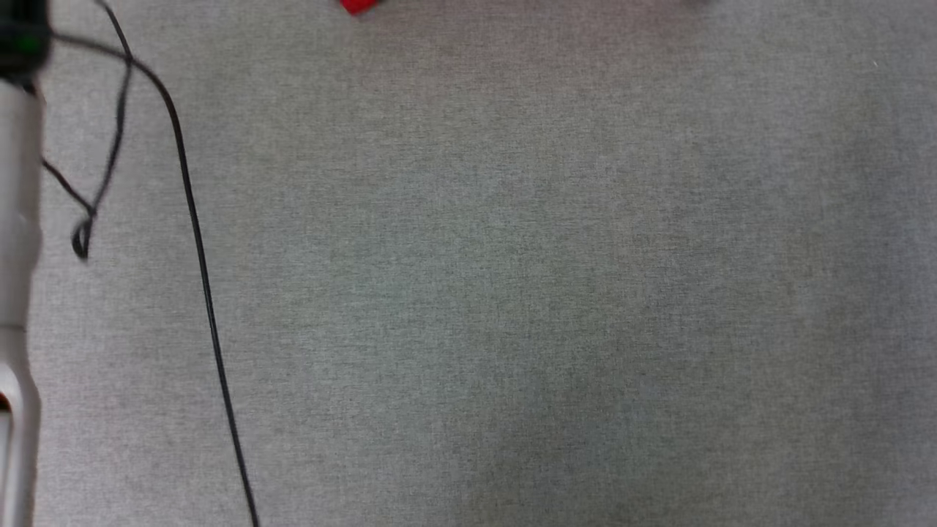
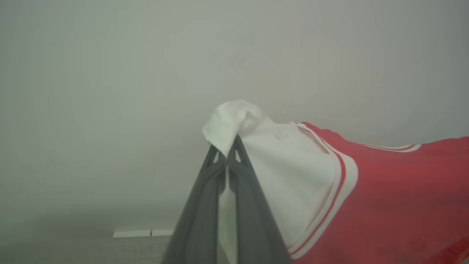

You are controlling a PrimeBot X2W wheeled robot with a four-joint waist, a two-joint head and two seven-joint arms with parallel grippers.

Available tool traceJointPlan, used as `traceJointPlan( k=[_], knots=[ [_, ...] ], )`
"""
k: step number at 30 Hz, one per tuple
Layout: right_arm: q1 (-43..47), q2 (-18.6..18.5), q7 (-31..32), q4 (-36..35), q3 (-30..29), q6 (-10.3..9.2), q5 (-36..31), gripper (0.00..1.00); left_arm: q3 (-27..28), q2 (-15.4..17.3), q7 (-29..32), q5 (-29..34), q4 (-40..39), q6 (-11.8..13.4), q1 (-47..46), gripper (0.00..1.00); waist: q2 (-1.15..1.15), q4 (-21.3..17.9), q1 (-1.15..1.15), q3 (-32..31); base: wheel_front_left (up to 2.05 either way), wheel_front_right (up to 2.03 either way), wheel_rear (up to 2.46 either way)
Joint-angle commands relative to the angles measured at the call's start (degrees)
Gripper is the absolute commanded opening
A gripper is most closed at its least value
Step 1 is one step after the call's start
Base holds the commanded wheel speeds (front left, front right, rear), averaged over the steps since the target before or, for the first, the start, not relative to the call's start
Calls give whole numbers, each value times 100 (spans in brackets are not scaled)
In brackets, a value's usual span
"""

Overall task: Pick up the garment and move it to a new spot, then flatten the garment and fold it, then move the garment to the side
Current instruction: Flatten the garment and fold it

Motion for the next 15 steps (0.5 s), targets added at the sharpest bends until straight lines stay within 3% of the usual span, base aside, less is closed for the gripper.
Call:
traceJointPlan(
  k=[1, 9, 15],
  knots=[
    [174, -39, -67, 10, 45, -8, 101, 0, -24, 1, -12, -24, -11, -26, 151, 0, 0, 28, -1, -23, 0, 0, 0],
    [1959, -48, -108, -442, 401, -8, 702, 0, -44, 22, -252, -440, -249, -68, 1694, 0, 0, 115, -1, -455, 0, 0, 0],
    [4228, -8, -34, -1652, 284, -8, 1150, 0, 12, 77, -598, -625, -766, -12, 3540, 0, 0, 189, -1, -1090, 0, 0, 0]
  ],
)
